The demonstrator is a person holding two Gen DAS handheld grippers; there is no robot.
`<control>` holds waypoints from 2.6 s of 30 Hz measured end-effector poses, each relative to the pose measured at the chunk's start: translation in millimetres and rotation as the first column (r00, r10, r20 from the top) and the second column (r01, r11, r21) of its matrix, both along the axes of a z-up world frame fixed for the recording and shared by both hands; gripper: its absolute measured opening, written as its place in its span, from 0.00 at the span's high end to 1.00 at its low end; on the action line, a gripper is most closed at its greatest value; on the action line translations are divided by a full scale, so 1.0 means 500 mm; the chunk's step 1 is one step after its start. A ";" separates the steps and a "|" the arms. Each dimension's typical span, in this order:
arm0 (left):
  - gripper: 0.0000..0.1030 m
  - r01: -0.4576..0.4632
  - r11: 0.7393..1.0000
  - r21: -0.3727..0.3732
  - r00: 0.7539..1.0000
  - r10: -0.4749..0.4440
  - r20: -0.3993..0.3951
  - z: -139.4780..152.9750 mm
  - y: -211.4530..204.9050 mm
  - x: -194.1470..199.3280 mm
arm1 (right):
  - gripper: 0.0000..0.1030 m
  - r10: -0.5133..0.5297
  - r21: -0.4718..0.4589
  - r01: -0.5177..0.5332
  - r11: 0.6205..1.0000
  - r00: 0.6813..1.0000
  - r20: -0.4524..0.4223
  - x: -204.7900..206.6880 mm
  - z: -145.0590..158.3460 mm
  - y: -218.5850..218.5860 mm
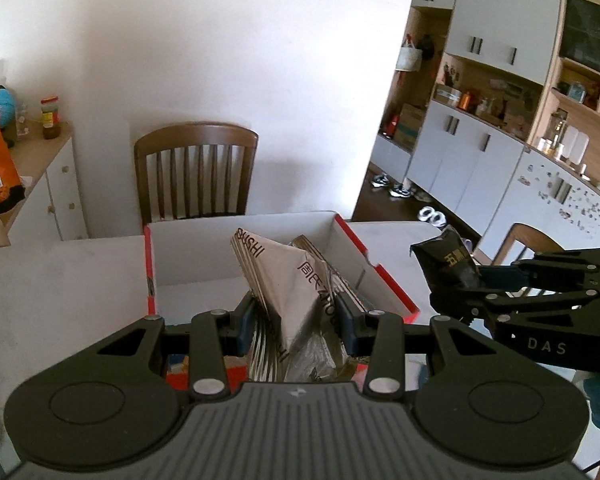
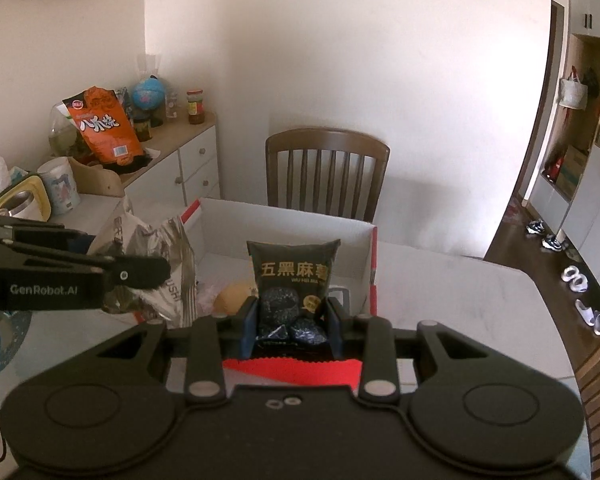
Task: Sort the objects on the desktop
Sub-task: 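Lift the black snack pack and silver foil bag and carry both to the red box, then lower both held items into the red box and open both tools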
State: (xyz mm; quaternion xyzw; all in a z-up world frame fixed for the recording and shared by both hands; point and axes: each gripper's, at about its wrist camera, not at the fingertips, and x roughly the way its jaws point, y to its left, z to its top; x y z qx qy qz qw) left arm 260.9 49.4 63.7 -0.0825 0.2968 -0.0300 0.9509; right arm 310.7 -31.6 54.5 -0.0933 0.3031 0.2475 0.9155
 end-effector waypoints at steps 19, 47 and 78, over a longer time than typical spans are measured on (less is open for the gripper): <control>0.61 -0.066 0.996 0.066 0.997 0.068 -0.032 -0.043 0.046 0.112 | 0.67 0.025 0.003 -0.025 1.000 1.000 -0.006 0.111 -0.028 0.023; 0.61 -0.058 0.986 0.154 0.971 0.092 -0.220 -0.127 0.089 0.303 | 0.67 0.027 -0.046 -0.033 0.998 0.992 -0.126 0.208 -0.134 0.057; 0.59 0.010 0.976 0.218 0.917 0.078 -0.390 -0.215 0.098 0.403 | 0.66 0.021 -0.089 -0.045 0.995 0.966 -0.258 0.261 -0.211 0.077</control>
